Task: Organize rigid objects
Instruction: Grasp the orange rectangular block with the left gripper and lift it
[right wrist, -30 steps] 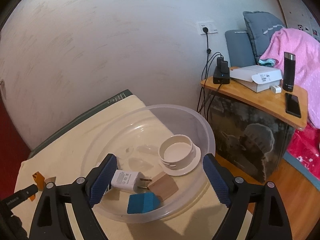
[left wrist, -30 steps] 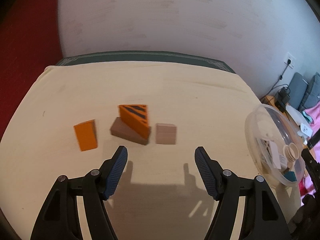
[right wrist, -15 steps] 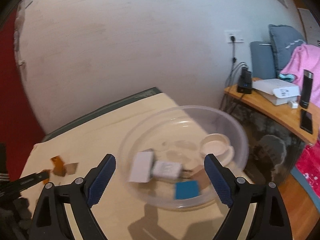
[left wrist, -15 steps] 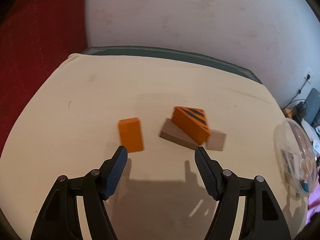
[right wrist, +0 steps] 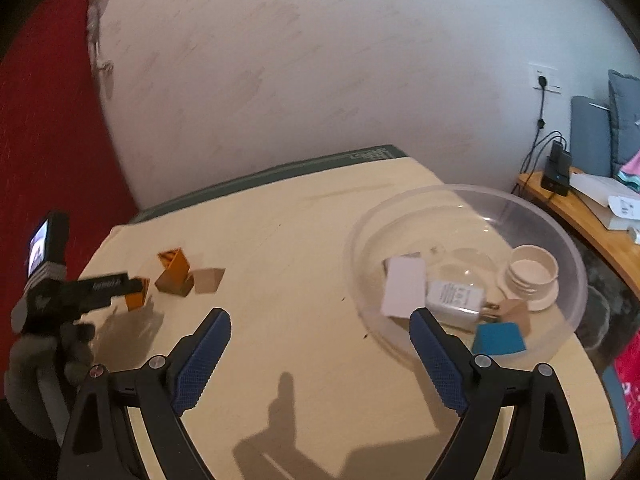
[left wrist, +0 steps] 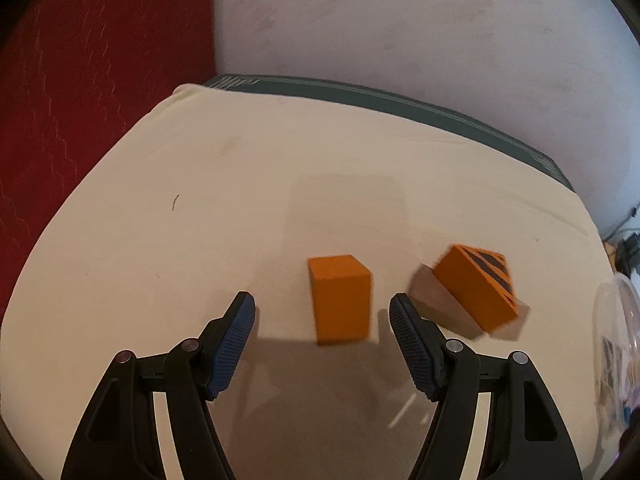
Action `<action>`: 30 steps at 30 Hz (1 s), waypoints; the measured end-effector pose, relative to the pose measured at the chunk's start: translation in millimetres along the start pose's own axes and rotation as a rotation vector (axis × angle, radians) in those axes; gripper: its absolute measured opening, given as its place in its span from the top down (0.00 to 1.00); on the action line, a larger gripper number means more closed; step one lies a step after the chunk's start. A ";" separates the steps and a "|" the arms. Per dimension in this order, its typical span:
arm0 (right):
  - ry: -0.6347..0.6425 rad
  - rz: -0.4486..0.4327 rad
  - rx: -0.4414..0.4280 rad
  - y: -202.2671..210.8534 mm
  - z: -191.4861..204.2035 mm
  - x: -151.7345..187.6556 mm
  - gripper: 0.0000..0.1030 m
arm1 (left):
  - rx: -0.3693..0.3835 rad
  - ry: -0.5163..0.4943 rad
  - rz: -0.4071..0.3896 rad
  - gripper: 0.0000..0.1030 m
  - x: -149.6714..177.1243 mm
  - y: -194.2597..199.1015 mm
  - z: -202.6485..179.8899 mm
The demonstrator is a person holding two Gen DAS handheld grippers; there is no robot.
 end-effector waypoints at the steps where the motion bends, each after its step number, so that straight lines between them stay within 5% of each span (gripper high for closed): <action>1: 0.003 0.005 -0.001 -1.1 0.2 0.6 0.09 | -0.005 0.008 0.002 0.31 -1.0 -2.6 1.7; 10: 0.012 0.038 0.004 -8.1 1.4 5.5 0.09 | -0.024 -0.014 0.014 0.33 -5.9 -18.8 -3.8; 20: 0.041 0.084 -0.007 -16.2 9.7 8.3 0.09 | 0.040 -0.058 0.004 0.70 -10.3 -18.3 -3.6; 30: 0.100 0.109 -0.071 -29.5 40.5 -8.2 0.09 | 0.075 -0.039 -0.036 0.71 -13.4 2.2 2.4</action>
Point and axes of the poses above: each gripper's, at about its wrist camera, not at the fingertips, and y roughly against the way its jaws point, z to its left, x to its underside, the point moved 3 cm from there along -y, roughly the way its jaws point, and after that the axes turned 2 degrees about x, right-handed, at the moved point
